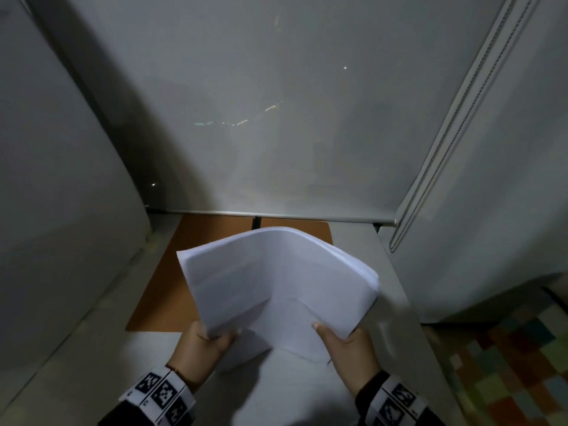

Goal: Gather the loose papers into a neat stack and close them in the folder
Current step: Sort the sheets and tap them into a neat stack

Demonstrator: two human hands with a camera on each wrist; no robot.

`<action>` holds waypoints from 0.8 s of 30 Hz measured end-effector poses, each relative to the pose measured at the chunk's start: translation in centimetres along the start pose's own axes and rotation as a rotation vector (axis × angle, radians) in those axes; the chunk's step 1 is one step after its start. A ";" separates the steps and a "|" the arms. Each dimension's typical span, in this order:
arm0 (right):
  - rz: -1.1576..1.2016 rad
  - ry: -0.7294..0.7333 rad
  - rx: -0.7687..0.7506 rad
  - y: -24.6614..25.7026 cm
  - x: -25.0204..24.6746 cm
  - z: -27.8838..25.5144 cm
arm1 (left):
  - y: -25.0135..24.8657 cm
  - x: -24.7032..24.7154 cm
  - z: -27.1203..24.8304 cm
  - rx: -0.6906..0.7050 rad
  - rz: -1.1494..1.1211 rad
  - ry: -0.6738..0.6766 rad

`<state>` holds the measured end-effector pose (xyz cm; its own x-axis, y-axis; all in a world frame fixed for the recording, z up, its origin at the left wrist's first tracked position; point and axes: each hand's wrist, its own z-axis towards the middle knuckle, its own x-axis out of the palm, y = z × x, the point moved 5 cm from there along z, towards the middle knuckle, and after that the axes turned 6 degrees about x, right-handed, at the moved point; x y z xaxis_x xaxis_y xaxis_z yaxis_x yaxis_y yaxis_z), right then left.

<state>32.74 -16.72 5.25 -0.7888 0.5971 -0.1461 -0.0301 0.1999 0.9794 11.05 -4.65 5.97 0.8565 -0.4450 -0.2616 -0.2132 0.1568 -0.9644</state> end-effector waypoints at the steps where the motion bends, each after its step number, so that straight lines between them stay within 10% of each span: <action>1: -0.005 -0.004 0.000 0.1 -0.1 0.1 | -0.1 -0.1 0.1 -0.012 -0.012 0.005; 24: -0.055 0.157 0.313 -4.9 0.8 1.4 | 2.8 1.7 1.2 -0.235 -0.131 0.039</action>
<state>33.10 -16.10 0.12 -0.8769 0.4564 -0.1506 0.0949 0.4717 0.8766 12.46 -3.95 2.92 0.8664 -0.4821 -0.1306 -0.2083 -0.1112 -0.9717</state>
